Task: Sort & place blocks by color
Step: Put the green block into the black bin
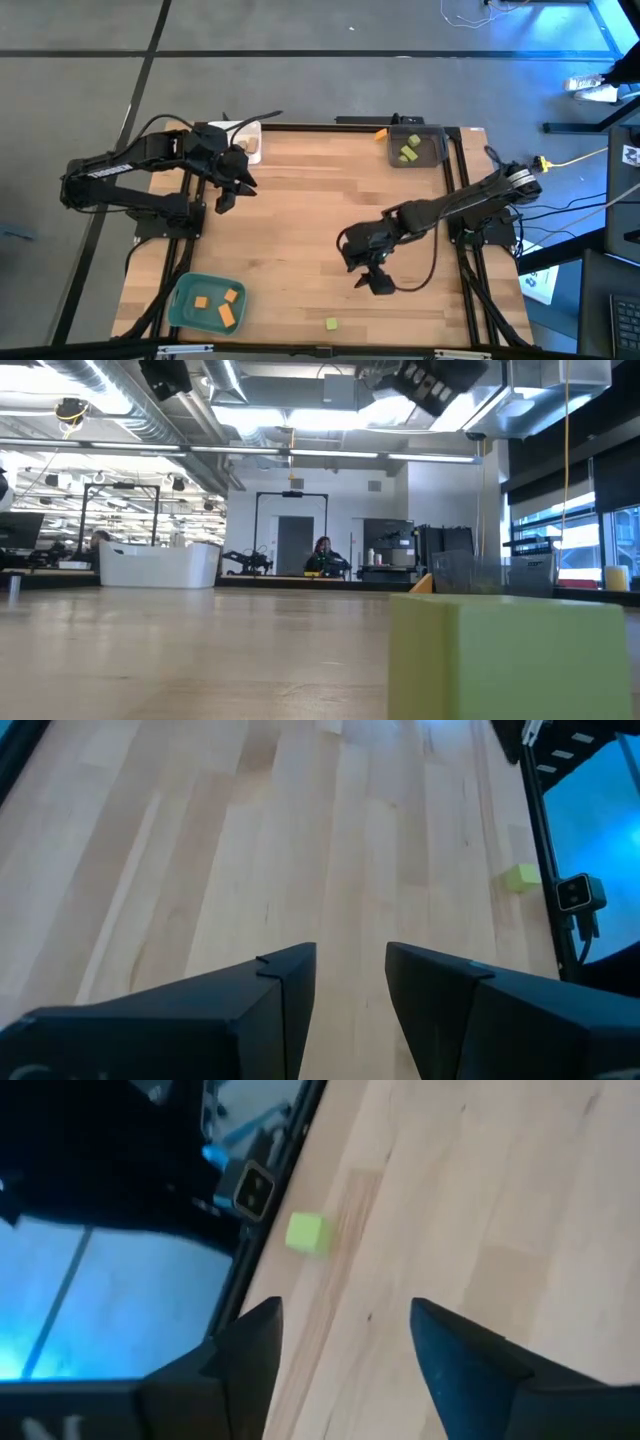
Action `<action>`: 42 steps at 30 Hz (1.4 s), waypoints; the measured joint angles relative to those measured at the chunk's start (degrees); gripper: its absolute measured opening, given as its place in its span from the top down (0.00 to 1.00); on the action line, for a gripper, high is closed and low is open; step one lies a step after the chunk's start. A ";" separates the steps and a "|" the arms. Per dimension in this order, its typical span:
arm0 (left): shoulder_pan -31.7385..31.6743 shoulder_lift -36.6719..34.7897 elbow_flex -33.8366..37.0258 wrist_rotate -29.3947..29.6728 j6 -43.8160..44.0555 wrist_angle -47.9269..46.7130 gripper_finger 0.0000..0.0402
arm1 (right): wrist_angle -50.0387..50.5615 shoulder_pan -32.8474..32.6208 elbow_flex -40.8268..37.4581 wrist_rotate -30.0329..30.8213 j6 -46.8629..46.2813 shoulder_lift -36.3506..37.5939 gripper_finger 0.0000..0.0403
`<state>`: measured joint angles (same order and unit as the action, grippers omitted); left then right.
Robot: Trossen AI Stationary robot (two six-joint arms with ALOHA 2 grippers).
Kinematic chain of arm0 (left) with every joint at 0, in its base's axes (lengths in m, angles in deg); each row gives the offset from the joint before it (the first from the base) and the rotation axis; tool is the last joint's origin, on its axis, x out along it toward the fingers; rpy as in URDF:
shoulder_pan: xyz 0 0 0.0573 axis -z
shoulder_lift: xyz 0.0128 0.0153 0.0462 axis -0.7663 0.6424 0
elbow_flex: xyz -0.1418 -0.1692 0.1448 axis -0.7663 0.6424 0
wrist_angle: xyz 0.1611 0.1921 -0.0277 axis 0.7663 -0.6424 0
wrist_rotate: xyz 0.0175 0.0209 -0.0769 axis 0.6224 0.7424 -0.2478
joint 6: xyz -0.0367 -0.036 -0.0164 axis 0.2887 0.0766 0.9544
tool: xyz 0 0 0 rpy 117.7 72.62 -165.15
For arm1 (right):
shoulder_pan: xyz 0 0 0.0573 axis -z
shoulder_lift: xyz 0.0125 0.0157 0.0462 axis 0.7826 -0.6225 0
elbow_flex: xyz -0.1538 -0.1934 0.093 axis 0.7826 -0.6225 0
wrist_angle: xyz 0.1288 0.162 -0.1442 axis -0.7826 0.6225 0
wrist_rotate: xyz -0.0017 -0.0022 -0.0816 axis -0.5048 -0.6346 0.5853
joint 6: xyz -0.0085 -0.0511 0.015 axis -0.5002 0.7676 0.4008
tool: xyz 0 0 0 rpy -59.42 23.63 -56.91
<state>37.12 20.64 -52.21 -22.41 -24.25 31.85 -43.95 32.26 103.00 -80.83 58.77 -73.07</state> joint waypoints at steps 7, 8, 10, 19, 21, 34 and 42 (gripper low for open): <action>0.00 0.01 0.00 0.03 -1.55 -0.04 0.71 | -3.64 -2.99 -0.04 0.55 1.67 -6.92 0.46; -0.01 0.02 0.00 0.03 -1.55 -0.04 0.71 | -5.86 -3.27 -0.04 0.83 -0.13 -7.74 0.46; -0.02 0.05 0.00 0.03 -1.69 -0.17 0.71 | -10.32 -3.91 -0.04 1.83 -4.87 -9.13 0.47; -0.04 0.09 0.00 -4.79 -6.36 -3.21 0.71 | -14.61 -6.81 -0.02 2.89 -11.42 -13.68 0.47; -0.02 0.09 0.00 -7.54 -8.08 -3.28 0.71 | -14.71 -7.75 -0.02 2.89 -10.01 -14.17 0.47; -0.04 0.09 0.00 -9.50 -10.47 -3.32 0.71 | -17.20 -14.11 -0.02 15.76 -9.13 -17.25 0.47; -0.03 0.10 0.00 -9.48 -10.71 -3.36 0.71 | -19.79 -17.37 -0.02 27.85 -9.20 -17.66 0.47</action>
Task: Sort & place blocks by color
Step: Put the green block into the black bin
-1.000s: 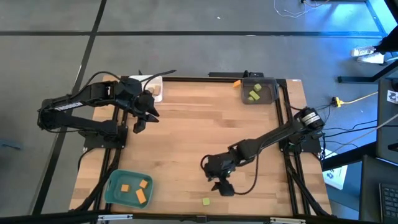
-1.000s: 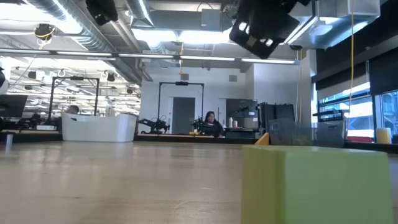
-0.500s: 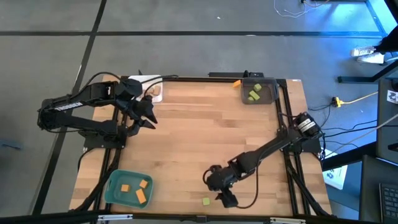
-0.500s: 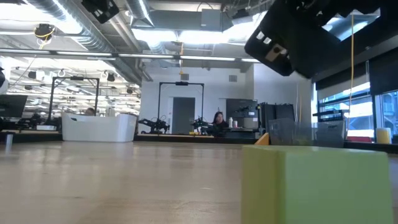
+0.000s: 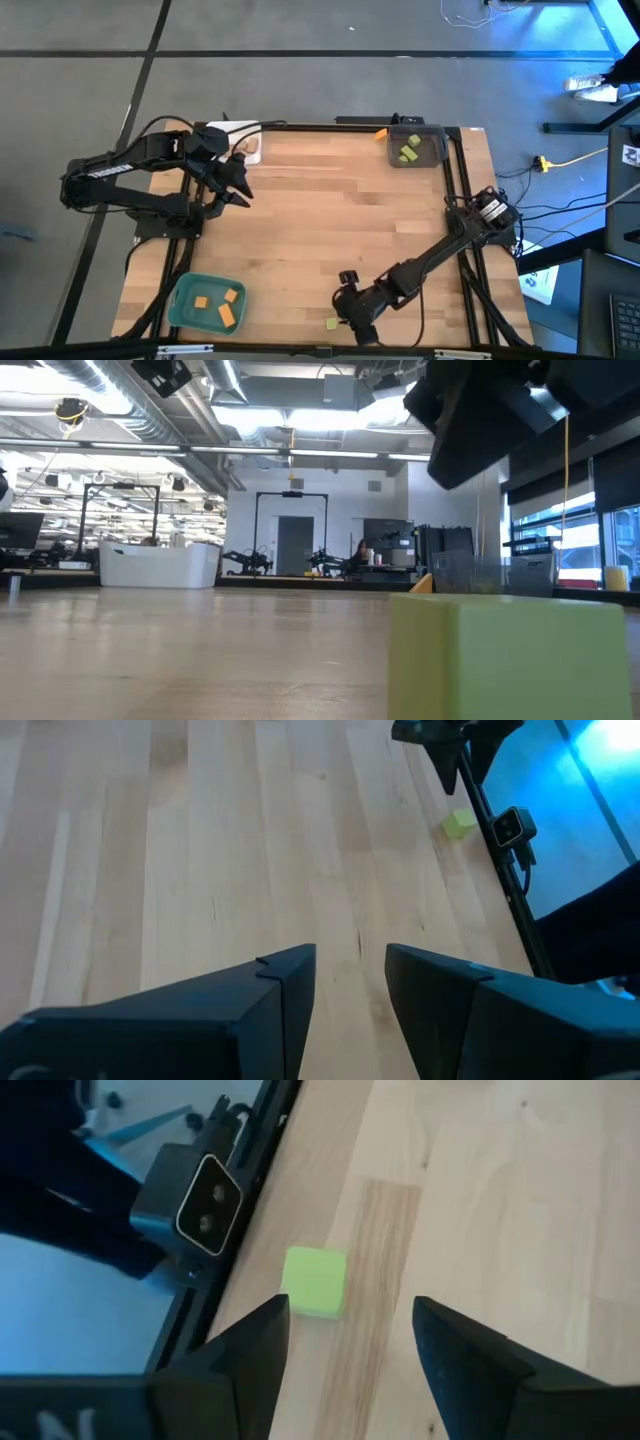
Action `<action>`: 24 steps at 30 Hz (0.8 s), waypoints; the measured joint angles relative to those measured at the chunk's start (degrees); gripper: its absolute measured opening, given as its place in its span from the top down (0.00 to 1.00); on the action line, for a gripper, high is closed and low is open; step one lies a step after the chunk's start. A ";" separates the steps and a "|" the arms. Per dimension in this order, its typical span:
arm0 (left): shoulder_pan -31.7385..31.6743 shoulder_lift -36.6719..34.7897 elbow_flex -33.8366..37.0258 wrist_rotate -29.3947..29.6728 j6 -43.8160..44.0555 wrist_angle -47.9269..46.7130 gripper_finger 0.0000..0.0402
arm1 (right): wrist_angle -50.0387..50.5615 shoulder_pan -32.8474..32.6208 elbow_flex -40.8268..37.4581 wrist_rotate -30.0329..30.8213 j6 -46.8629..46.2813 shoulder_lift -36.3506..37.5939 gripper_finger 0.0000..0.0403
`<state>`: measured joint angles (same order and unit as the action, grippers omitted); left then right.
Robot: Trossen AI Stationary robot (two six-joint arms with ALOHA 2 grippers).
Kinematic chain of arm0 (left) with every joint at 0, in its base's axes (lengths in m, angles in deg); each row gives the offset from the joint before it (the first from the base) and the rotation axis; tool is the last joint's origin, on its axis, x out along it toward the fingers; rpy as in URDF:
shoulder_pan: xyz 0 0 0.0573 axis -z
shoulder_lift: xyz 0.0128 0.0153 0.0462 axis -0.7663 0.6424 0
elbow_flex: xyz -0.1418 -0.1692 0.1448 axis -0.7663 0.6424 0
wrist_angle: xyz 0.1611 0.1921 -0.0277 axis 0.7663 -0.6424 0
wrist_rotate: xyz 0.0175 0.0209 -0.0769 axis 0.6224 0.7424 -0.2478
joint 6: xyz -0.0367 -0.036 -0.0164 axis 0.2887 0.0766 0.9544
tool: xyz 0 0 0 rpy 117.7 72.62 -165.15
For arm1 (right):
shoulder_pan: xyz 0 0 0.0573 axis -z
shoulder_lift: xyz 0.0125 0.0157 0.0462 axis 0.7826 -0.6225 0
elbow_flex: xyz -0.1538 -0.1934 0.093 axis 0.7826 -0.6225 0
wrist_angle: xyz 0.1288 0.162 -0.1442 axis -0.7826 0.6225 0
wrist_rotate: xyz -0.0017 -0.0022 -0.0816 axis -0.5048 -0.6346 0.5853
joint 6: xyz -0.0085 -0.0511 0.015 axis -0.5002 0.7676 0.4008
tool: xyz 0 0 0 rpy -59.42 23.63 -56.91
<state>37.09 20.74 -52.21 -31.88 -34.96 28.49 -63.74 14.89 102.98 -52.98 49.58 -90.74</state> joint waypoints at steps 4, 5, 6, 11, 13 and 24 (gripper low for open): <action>-0.01 0.01 0.00 0.00 -0.02 -0.01 0.71 | -1.53 -1.24 0.00 3.87 0.01 -0.02 0.47; 0.01 0.01 0.00 0.00 -0.02 -0.03 0.71 | -2.61 -1.47 0.00 4.34 0.10 -0.02 0.47; 0.00 0.01 0.00 0.00 -0.04 -0.03 0.71 | -3.59 -1.68 0.00 4.76 0.15 -0.02 0.47; 0.00 0.01 0.00 -0.04 -0.01 -0.03 0.71 | -5.16 -2.27 0.02 6.62 0.15 -0.02 0.47; -0.01 0.01 0.00 -0.04 0.00 -0.03 0.71 | -5.19 -2.29 0.01 6.65 0.16 -0.22 0.47; 0.00 0.01 0.00 -0.04 -0.04 -0.36 0.71 | -11.31 -2.29 0.04 7.39 -0.07 -4.09 0.47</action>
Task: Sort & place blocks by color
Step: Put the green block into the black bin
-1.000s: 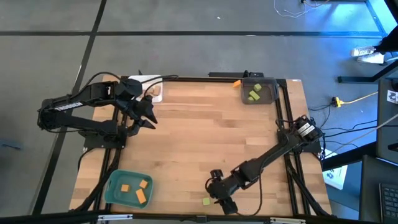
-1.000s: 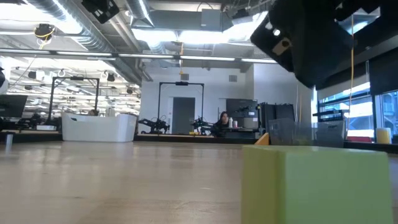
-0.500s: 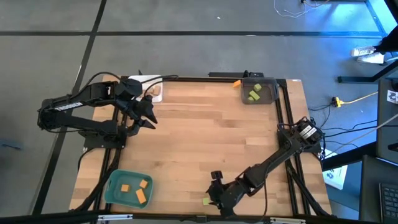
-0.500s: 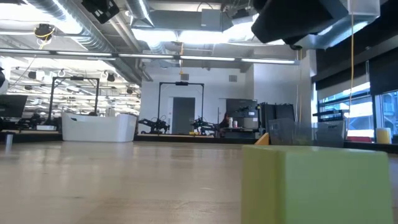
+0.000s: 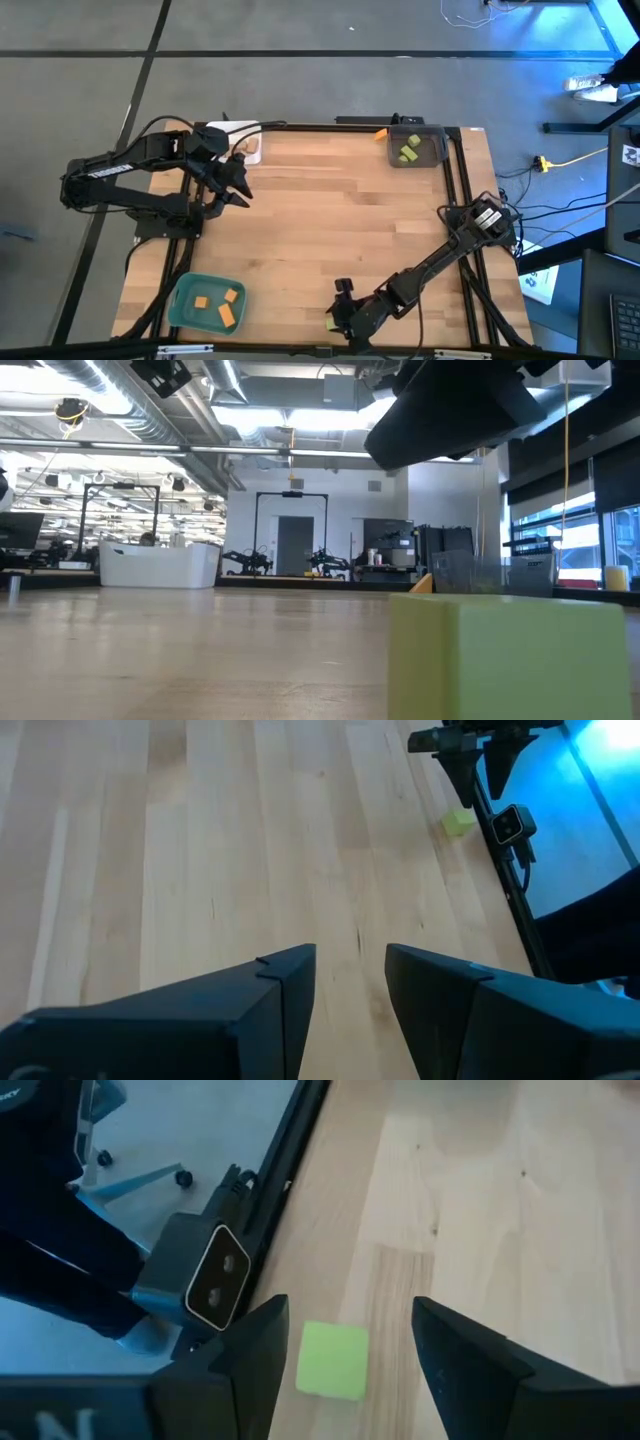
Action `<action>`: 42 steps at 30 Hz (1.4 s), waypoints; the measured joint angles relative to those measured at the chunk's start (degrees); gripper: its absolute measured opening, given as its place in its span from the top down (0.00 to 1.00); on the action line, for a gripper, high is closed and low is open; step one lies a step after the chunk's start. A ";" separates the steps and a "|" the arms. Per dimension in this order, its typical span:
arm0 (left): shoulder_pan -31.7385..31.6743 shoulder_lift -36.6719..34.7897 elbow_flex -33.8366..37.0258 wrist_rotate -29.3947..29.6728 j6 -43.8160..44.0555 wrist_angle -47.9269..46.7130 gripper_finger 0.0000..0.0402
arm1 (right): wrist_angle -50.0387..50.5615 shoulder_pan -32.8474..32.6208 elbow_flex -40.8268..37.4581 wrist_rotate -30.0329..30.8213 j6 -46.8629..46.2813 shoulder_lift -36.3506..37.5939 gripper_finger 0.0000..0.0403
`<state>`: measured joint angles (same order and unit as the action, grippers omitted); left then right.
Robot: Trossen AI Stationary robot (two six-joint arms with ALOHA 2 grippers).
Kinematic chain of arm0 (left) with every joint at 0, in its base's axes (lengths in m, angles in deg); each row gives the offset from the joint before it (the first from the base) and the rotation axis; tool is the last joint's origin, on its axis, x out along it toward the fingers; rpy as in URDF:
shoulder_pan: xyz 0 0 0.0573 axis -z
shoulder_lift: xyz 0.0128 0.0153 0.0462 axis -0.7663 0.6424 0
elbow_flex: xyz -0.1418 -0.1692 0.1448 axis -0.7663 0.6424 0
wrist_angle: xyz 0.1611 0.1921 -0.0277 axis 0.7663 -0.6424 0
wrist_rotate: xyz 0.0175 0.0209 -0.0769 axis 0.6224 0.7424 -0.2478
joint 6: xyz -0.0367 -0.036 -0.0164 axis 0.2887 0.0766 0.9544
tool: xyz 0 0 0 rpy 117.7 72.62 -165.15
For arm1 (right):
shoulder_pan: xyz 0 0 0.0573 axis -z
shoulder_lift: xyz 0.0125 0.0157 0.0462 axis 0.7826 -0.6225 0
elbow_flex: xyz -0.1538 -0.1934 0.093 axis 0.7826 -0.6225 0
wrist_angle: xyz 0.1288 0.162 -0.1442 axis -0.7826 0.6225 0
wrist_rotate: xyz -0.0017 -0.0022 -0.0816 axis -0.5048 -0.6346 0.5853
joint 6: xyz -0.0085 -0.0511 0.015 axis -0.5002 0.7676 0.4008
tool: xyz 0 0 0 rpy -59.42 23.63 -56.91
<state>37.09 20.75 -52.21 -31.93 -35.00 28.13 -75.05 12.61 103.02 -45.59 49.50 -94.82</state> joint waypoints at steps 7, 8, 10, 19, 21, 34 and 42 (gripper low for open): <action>-0.01 0.00 0.00 0.02 -0.01 0.00 0.71 | 0.17 -0.32 0.00 0.16 0.01 -0.12 0.47; 0.00 0.00 0.00 0.02 -0.01 0.00 0.71 | 0.15 -0.33 0.00 0.16 -0.01 -0.24 0.47; 0.01 0.00 0.00 0.04 -0.02 0.00 0.71 | 0.33 -0.33 -0.02 0.11 0.00 -0.41 0.47; 0.00 -0.02 0.00 0.09 -0.04 0.02 0.71 | -1.83 -0.28 0.01 -0.18 -0.43 -3.21 0.47; -0.01 0.00 0.00 0.09 -0.04 0.02 0.71 | -3.22 -0.30 -0.02 -0.28 -0.73 -4.01 0.47; 0.01 0.00 0.00 0.09 -0.03 0.02 0.71 | -3.81 -0.28 -0.02 -1.86 -1.45 -7.13 0.47; 0.01 0.00 0.00 0.09 -0.03 0.02 0.71 | -3.04 -0.21 -0.02 -1.41 -4.60 -7.62 0.55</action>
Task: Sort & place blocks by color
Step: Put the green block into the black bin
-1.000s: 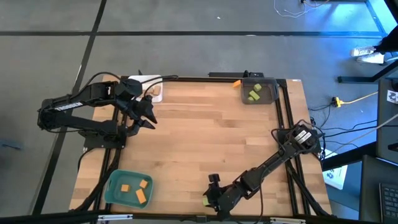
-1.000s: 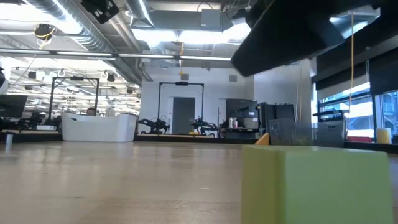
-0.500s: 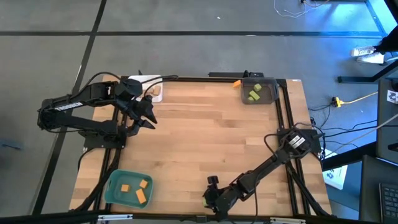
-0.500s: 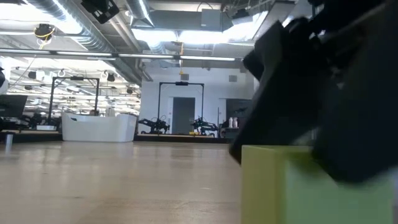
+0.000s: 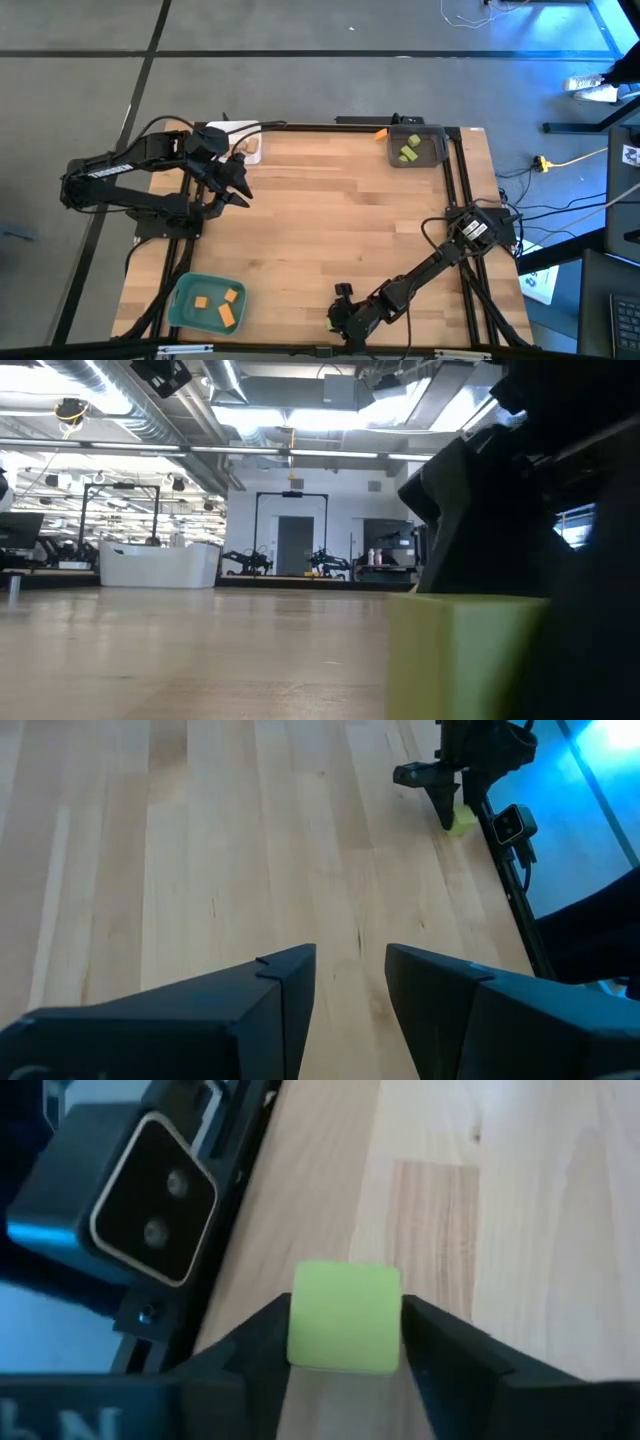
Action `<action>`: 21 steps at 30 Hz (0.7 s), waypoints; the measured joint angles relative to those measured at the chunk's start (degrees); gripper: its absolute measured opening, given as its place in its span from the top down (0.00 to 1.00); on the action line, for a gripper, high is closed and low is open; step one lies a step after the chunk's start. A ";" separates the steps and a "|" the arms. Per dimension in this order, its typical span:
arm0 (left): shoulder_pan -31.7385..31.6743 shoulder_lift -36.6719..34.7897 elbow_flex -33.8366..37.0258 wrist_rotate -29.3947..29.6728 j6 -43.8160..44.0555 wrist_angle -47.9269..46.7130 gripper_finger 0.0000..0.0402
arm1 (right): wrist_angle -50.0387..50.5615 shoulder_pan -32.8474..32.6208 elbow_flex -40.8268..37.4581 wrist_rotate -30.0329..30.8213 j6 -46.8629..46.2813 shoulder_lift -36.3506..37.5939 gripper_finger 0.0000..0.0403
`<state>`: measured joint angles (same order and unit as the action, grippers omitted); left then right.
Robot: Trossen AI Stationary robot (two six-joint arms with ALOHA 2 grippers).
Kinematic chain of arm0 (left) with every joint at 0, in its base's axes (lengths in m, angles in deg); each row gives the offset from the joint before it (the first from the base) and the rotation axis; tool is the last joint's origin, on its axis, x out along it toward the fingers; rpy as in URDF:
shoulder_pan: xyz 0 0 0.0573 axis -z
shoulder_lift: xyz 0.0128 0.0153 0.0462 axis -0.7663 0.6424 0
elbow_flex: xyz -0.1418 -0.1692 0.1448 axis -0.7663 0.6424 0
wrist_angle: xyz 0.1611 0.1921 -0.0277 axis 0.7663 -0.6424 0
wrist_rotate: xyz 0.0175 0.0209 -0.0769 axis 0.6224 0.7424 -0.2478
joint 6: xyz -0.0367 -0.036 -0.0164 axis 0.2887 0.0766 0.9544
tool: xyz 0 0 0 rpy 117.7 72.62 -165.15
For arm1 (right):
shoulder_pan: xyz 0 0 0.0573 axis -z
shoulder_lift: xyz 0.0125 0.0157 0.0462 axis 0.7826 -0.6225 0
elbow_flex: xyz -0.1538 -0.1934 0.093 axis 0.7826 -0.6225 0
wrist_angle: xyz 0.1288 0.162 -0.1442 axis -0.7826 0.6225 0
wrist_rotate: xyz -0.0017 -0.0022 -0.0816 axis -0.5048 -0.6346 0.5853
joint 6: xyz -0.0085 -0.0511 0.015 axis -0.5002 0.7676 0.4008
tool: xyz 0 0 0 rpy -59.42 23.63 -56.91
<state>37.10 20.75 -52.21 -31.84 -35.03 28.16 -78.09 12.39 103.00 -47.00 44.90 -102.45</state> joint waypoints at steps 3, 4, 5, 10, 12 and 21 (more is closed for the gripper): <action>0.00 0.00 0.00 0.00 0.00 0.00 0.71 | -0.36 0.34 0.02 0.06 -4.01 -0.09 0.68; -0.02 0.00 0.00 0.00 0.01 0.00 0.71 | -0.46 0.51 0.04 0.10 -6.25 -0.09 0.68; 0.00 0.00 0.00 0.00 0.01 0.00 0.71 | -0.51 0.78 0.04 0.08 -8.48 -0.09 0.68; 0.00 0.00 0.00 0.04 -0.04 0.00 0.71 | 1.54 3.34 -0.04 1.25 -17.58 1.62 0.68; 0.00 0.00 0.00 0.59 -0.10 0.00 0.71 | 4.61 4.85 -0.04 3.12 -22.26 3.76 0.68; 0.00 0.00 0.00 3.60 -5.29 -0.03 0.71 | 34.11 12.75 0.00 17.73 -40.28 19.42 0.68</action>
<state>37.10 20.75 -52.21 -28.24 -40.32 28.13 -43.98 25.14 103.00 -29.27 4.62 -83.03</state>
